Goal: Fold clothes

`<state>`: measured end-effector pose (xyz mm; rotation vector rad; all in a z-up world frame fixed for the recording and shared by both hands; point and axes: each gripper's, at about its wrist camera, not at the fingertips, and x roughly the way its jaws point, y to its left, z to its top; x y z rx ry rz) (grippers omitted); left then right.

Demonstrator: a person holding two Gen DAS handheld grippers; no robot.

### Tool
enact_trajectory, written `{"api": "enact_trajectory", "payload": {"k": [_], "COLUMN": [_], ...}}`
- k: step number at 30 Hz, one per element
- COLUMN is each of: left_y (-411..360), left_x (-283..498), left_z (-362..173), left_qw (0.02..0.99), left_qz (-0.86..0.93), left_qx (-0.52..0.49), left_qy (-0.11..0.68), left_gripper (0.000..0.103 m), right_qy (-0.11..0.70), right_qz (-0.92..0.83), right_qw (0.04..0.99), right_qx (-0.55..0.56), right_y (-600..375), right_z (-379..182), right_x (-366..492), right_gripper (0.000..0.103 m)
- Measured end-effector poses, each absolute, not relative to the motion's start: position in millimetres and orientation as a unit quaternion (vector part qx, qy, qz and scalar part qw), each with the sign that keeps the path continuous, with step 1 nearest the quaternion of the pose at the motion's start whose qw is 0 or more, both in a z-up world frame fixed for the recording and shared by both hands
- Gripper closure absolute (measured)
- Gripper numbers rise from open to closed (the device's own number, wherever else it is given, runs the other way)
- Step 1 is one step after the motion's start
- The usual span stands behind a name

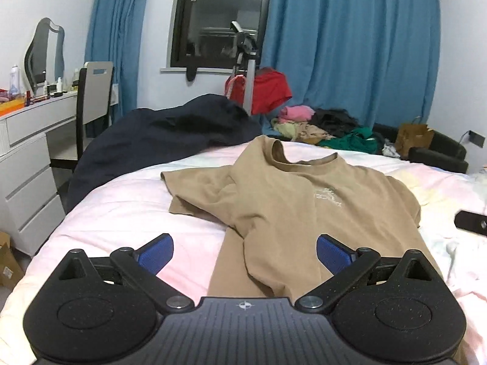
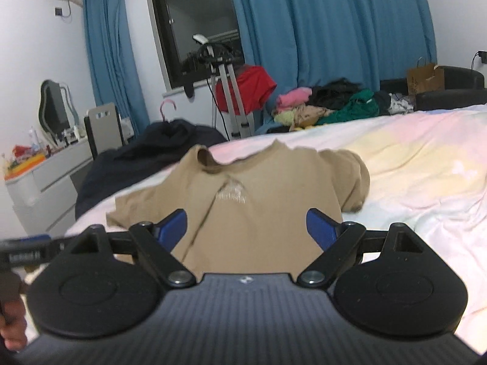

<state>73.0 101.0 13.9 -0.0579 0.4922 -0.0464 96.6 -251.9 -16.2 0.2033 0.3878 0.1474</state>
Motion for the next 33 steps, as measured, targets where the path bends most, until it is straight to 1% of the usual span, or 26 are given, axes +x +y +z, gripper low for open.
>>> {"api": "enact_trajectory", "payload": {"k": [4,7,10,14,16,18,19,20,23,25,26,27,28,29,31,33], "left_y": [112.5,129.4,152.2,186.6,201.3,210.6,214.8,218.9,221.2,216.0,213.4,210.6,207.7,203.3,189.9,179.9], "left_x": [92.6,137.3,183.2,241.8,273.5,302.2,315.2,328.2,359.7,376.5,384.9,391.7,398.6,402.8,408.8,413.5], "left_z": [4.9,-5.9,-14.5,-21.9,-27.5,-34.5,-39.3,-44.1,-54.5,-51.8,-50.4,-46.5,-42.4,-36.8,-17.0,1.1], "left_qw": [0.963,0.954,0.943,0.941,0.938,0.933,0.93,0.926,0.92,0.922,0.923,0.924,0.924,0.926,0.94,0.945], "left_qz": [-0.013,0.009,0.027,0.05,0.058,0.069,0.074,0.078,0.074,0.071,0.069,0.068,0.067,0.064,0.075,0.129], "left_qx": [-0.06,-0.099,-0.134,-0.168,-0.18,-0.18,-0.184,-0.189,-0.206,-0.185,-0.174,-0.159,-0.144,-0.126,-0.045,0.04], "left_qy": [0.263,0.283,0.302,0.289,0.291,0.303,0.31,0.317,0.325,0.332,0.335,0.342,0.349,0.349,0.329,0.299], "left_gripper": [0.002,0.002,0.005,0.006,0.008,0.015,0.017,0.022,0.025,0.047,0.071,0.091,0.097,0.097,0.098,0.098], "right_qy": [0.184,0.188,0.198,0.206,0.209,0.209,0.207,0.204,0.209,0.219,0.222,0.223,0.224,0.224,0.221,0.219], "right_qz": [0.062,0.055,0.048,0.036,0.031,0.032,0.03,0.028,0.031,0.034,0.033,0.032,0.03,0.031,0.03,0.027], "right_qw": [0.976,0.972,0.97,0.97,0.97,0.971,0.973,0.974,0.973,0.971,0.971,0.971,0.971,0.97,0.971,0.97], "right_qx": [0.102,0.129,0.134,0.126,0.121,0.11,0.103,0.095,0.089,0.09,0.087,0.085,0.083,0.084,0.09,0.097], "right_y": [-253.8,-259.0,-260.0,-257.8,-255.7,-254.3,-253.1,-251.9,-249.6,-248.1,-247.2,-246.5,-245.8,-246.0,-249.4,-253.9], "right_z": [-16.1,-21.4,-30.9,-45.8,-53.0,-58.1,-60.1,-62.2,-69.7,-75.8,-78.3,-79.5,-80.7,-80.6,-79.5,-78.3], "right_x": [98.9,102.3,111.7,131.4,143.6,158.1,164.5,171.0,192.4,205.1,209.8,213.1,216.3,218.2,218.7,217.1], "right_gripper": [0.016,0.016,0.016,0.016,0.016,0.016,0.016,0.016,0.016,0.016,0.016,0.016,0.016,0.016,0.016,0.016]}}
